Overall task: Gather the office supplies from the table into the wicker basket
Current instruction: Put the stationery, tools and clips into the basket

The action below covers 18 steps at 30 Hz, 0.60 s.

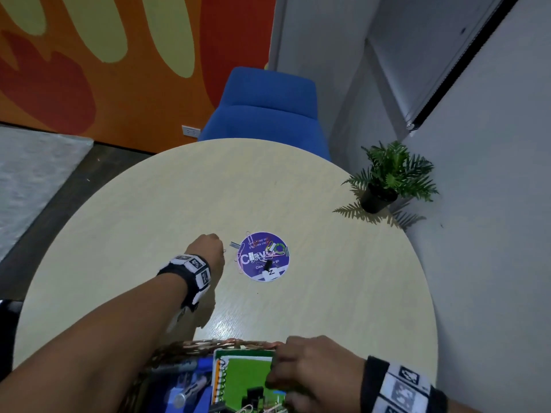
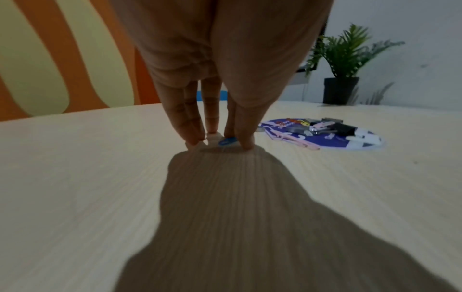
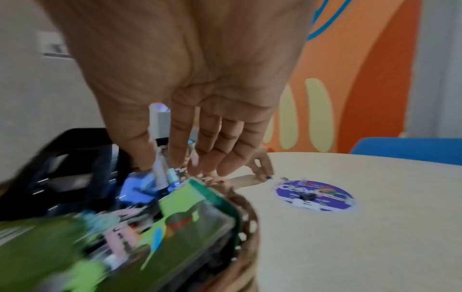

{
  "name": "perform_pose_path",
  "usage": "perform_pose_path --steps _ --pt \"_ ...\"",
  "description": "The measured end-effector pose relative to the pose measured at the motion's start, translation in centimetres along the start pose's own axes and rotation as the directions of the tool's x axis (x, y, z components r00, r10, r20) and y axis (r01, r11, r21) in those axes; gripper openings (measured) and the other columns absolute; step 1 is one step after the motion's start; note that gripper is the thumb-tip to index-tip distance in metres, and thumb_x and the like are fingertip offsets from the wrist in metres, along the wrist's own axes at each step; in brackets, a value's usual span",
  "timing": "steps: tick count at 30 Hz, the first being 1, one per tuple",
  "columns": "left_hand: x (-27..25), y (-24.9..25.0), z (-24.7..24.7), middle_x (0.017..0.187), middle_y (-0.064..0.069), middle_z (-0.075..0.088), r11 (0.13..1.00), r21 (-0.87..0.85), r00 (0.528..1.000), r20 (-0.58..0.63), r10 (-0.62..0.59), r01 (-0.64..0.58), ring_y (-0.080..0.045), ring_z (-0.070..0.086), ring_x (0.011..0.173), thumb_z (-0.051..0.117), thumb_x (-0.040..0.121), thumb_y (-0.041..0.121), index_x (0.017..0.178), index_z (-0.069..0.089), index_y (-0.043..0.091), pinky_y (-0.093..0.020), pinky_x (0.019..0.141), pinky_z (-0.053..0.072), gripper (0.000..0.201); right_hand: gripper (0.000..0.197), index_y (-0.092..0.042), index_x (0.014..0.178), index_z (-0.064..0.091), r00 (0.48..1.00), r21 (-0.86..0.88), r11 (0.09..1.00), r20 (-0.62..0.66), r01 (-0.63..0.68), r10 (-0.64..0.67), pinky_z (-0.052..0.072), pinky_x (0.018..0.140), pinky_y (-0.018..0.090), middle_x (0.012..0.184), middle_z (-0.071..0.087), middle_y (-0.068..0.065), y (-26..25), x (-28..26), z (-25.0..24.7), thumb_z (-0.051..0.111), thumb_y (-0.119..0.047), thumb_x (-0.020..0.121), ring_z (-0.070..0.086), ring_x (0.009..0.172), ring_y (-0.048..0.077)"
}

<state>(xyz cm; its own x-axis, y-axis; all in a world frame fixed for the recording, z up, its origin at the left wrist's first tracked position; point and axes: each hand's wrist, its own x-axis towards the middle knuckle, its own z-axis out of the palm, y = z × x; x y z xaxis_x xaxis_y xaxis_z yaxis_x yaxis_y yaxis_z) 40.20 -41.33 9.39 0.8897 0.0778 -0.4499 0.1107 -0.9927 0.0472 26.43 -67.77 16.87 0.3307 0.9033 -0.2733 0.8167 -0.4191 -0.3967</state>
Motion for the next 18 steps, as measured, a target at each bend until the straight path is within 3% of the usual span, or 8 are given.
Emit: perform_pose_path --steps 3,6,9,12,14,18 --pt "-0.5 0.5 -0.3 0.112 -0.011 0.063 0.999 0.035 1.000 -0.004 -0.028 0.029 -0.029 0.061 0.105 0.053 0.088 0.019 0.105 0.063 0.003 -0.032 0.084 0.050 0.026 0.029 -0.025 0.112 0.063 0.965 0.233 0.953 -0.127 -0.194 0.227 0.048 0.082 0.030 0.109 0.063 -0.002 2.9 1.4 -1.7 0.057 -0.033 0.084 0.059 0.101 0.018" --pt "-0.8 0.8 -0.4 0.104 -0.011 0.062 0.999 0.039 1.000 0.001 -0.030 0.030 -0.028 0.063 0.101 0.051 0.087 0.018 0.102 0.064 0.003 -0.031 0.082 0.050 0.024 0.030 -0.021 0.112 0.065 0.867 0.301 0.864 -0.177 -0.403 0.466 0.049 0.089 0.032 0.116 0.065 0.000 7.9 4.0 -2.2 0.063 -0.033 0.085 0.062 0.102 0.019" --pt "-1.1 0.9 0.0 0.109 -0.010 0.061 0.996 0.050 0.997 -0.013 -0.075 0.076 -0.027 0.062 0.103 0.047 0.091 0.017 0.105 0.063 0.006 -0.032 0.083 0.050 0.024 0.034 -0.019 0.121 0.062 0.814 0.260 0.828 -0.190 -0.497 0.548 0.046 0.099 0.034 0.132 0.057 0.002 11.8 6.7 -1.7 0.060 -0.028 0.088 0.057 0.116 0.023" --pt "-1.2 0.5 0.6 0.118 -0.008 0.058 0.993 0.062 0.995 0.028 -0.100 0.098 -0.026 0.059 0.108 0.044 0.093 0.018 0.112 0.061 0.008 -0.032 0.086 0.048 0.027 0.051 -0.018 0.136 0.048 0.758 0.288 0.763 -0.156 -0.578 0.633 0.037 0.109 0.034 0.148 0.041 0.003 14.0 9.1 -1.0 0.054 -0.013 0.086 0.045 0.131 0.023" --pt "-1.1 0.0 1.1 0.119 -0.009 0.058 0.994 0.069 0.994 0.063 -0.086 0.081 -0.026 0.059 0.108 0.043 0.093 0.018 0.113 0.061 0.008 -0.032 0.087 0.048 0.029 0.055 -0.015 0.138 0.045 0.728 0.293 0.723 -0.112 -0.626 0.676 0.037 0.110 0.036 0.148 0.040 0.006 14.6 10.3 -0.6 0.054 -0.009 0.083 0.043 0.131 0.027" --pt "-1.4 -0.9 1.1 0.113 -0.012 0.065 0.996 0.088 0.992 0.124 -0.031 0.020 -0.028 0.064 0.101 0.045 0.090 0.017 0.108 0.062 0.007 -0.032 0.082 0.051 0.027 0.048 -0.011 0.127 0.056 0.703 0.229 0.711 -0.129 -0.665 0.699 0.046 0.100 0.040 0.133 0.049 0.011 14.9 12.1 0.0 0.063 -0.011 0.079 0.049 0.120 0.031"
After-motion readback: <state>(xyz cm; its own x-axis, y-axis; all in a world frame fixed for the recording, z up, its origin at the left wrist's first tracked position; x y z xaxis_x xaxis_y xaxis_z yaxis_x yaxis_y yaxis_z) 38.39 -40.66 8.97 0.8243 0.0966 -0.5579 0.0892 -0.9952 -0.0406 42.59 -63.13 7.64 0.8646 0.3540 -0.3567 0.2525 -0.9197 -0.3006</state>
